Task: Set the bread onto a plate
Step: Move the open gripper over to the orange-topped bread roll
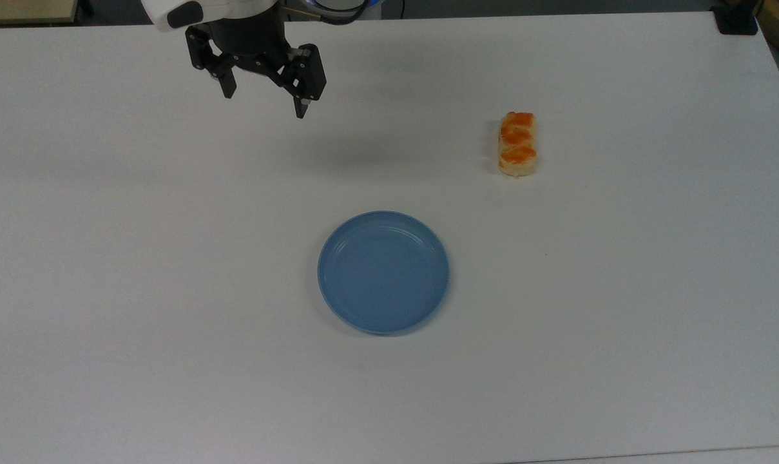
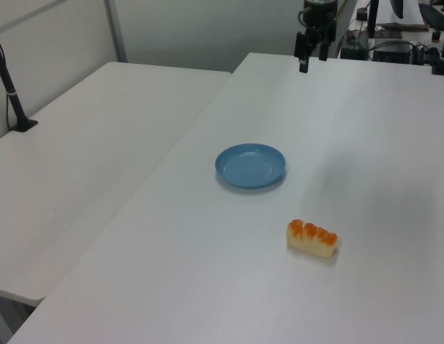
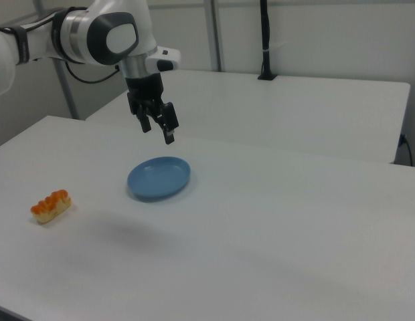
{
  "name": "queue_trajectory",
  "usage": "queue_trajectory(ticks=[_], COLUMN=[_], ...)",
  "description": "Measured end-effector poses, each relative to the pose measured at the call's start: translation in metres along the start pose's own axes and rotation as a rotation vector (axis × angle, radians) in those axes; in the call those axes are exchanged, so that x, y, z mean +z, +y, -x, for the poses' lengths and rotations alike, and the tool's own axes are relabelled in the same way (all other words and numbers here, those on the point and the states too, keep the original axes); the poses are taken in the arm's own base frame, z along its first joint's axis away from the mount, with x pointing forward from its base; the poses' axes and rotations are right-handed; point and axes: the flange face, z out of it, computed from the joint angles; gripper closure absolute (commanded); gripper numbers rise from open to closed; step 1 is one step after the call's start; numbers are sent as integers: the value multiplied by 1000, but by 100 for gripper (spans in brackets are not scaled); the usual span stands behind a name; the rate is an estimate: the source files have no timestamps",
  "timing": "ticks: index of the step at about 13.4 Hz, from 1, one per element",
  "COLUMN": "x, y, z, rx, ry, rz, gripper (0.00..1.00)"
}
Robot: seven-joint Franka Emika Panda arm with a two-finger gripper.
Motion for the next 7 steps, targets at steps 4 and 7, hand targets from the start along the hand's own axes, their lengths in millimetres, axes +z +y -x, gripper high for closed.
queue_trajectory(ticks=[4,7], x=[5,5], y=[0,-1], z=[8,8], rx=[-4,-6], ry=[-66,-69], rz=[15,15], gripper=[0,0])
